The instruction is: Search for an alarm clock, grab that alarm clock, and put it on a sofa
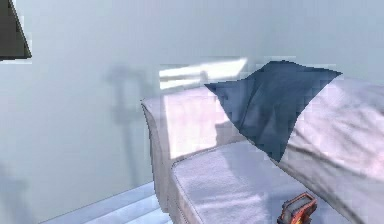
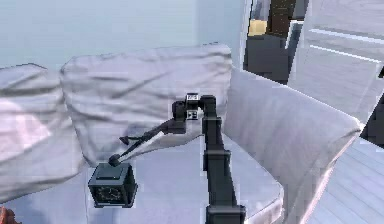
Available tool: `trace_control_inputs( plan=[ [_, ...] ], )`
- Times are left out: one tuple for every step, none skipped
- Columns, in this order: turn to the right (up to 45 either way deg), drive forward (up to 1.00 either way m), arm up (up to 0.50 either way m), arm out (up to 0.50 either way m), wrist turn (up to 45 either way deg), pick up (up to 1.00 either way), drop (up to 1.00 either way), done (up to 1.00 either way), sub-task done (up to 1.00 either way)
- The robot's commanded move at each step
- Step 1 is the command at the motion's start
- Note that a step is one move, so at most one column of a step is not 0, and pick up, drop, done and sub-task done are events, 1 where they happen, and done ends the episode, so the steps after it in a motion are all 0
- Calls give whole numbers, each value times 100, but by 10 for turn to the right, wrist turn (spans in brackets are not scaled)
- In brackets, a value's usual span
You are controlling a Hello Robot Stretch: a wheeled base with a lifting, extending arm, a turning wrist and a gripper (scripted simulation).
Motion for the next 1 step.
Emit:
trace_control_inputs(
  plan=[
    [0,0,0,0,0,0,0,100,0]
  ],
)
